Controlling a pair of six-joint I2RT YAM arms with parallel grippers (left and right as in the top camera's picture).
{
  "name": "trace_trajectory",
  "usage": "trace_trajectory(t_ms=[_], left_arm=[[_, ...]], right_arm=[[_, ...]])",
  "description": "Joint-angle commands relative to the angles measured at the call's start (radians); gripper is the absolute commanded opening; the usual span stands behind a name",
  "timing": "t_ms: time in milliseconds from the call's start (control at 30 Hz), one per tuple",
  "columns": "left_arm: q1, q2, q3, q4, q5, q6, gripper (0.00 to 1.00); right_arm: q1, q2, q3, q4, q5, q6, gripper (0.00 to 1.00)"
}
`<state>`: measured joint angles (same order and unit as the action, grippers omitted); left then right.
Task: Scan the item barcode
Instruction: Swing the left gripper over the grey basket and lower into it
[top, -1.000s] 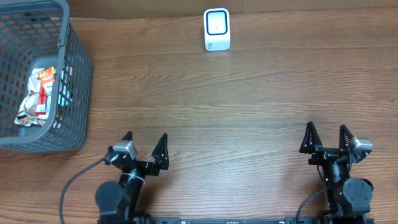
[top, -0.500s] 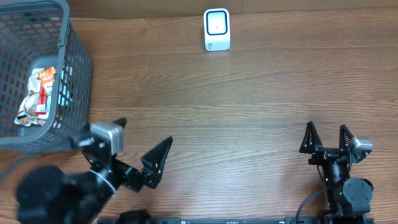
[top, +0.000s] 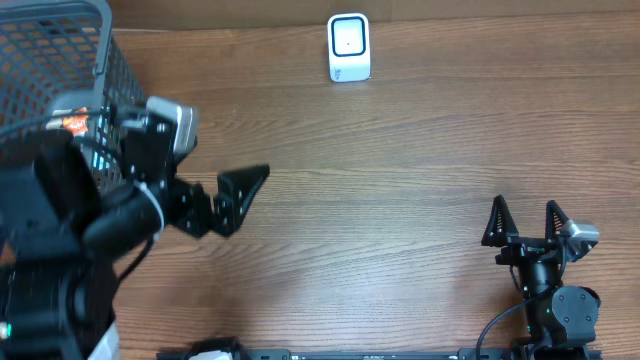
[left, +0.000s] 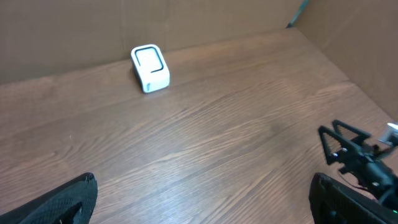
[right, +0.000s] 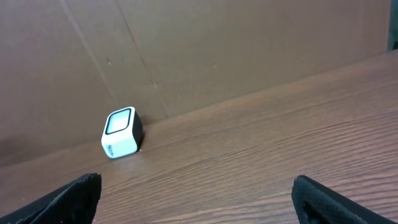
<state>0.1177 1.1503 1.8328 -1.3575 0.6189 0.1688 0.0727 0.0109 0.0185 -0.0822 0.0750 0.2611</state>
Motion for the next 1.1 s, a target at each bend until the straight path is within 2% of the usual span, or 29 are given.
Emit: trace_trajectory(t_ms=[0, 100, 233, 367, 500, 700, 900, 1067], left_arm=[[-0.007, 0.042, 0.018, 0.012, -0.029, 0.026, 1.00], [-0.006, 0.093, 0.018, 0.023, -0.105, 0.004, 1.00], [-0.005, 0.168, 0.018, 0.079, -0.388, -0.211, 1.00], [0.009, 0.232, 0.018, 0.150, -0.571, -0.331, 1.00], [0.065, 0.270, 0.018, 0.238, -0.623, -0.352, 1.00], [0.216, 0.281, 0.018, 0.344, -0.636, -0.352, 1.00], [0.373, 0.309, 0.018, 0.358, -0.736, -0.348, 1.00], [0.487, 0.377, 0.017, 0.326, -0.733, -0.348, 1.00]], right_arm=[[-0.001, -0.006, -0.010, 0.005, -0.002, -0.004, 1.00], [-0.001, -0.006, -0.010, 0.005, -0.002, -0.004, 1.00], [-0.001, -0.006, -0.010, 0.005, -0.002, -0.004, 1.00], [-0.001, -0.006, -0.010, 0.005, -0.002, -0.004, 1.00], [-0.001, -0.006, -0.010, 0.005, -0.002, -0.004, 1.00], [-0.001, -0.006, -0.010, 0.005, -0.002, -0.004, 1.00], [-0.001, -0.006, -0.010, 0.005, -0.002, -0.004, 1.00], [-0.001, -0.006, -0.010, 0.005, -0.002, -0.004, 1.00]])
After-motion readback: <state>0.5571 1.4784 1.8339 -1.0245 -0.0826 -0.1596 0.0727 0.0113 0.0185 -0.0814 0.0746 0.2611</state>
